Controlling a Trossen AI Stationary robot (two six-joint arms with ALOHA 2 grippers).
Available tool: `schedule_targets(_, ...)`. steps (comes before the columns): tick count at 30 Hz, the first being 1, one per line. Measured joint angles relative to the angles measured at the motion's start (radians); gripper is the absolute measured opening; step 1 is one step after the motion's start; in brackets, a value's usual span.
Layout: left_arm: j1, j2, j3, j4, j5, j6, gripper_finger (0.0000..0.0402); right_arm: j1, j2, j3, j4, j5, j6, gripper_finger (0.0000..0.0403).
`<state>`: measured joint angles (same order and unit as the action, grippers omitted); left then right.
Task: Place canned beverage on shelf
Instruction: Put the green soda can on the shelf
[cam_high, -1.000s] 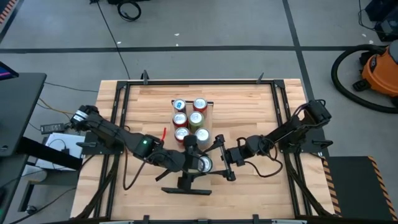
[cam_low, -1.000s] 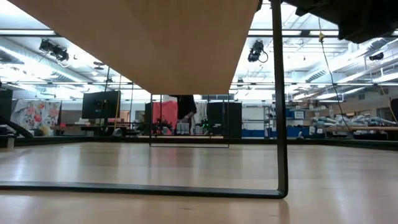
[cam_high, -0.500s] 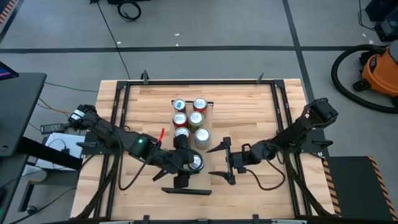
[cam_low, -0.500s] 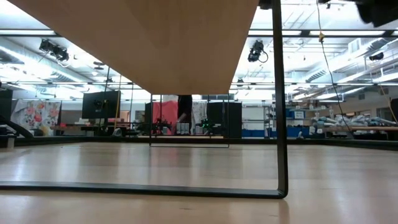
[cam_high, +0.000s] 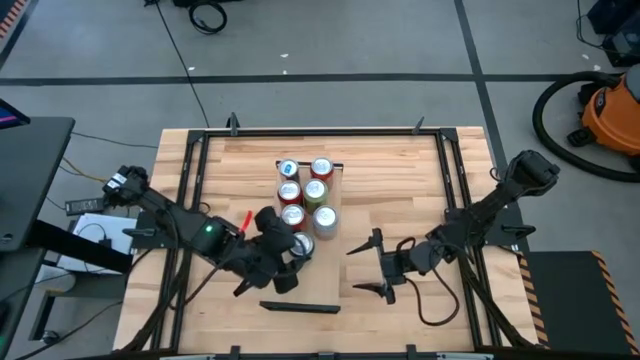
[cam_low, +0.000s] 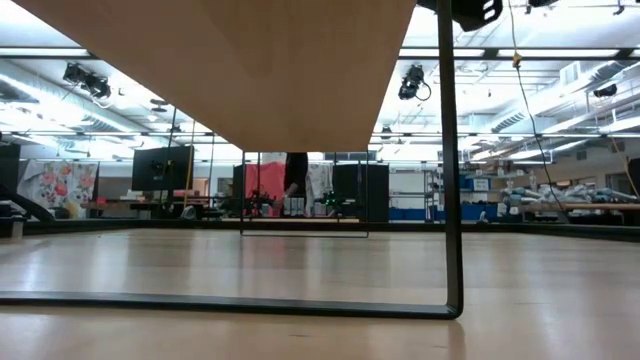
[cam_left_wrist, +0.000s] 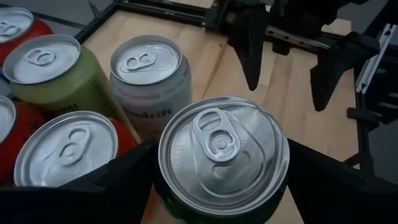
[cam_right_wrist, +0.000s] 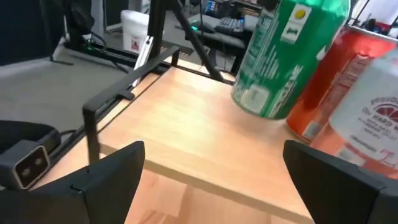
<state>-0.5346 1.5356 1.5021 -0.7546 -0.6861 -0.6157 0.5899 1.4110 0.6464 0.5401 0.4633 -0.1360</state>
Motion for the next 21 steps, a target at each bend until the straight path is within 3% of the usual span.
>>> schedule_targets(9, -0.106, 0.000, -0.003, -0.129, -0.103, -0.162, 0.0318, 0.033, -0.030, -0.028, -0.009, 0.056, -0.029, 0.0393)
schedule_targets(14, -0.147, 0.002, -0.004, -0.151, -0.208, -0.209, 0.0318, 0.007, -0.071, -0.110, 0.116, -0.023, 0.003, 0.0387)
schedule_targets(21, -0.140, 0.016, -0.004, -0.178, -0.208, -0.219, 0.0318, -0.005, -0.073, -0.135, 0.161, -0.057, 0.008, 0.0384)
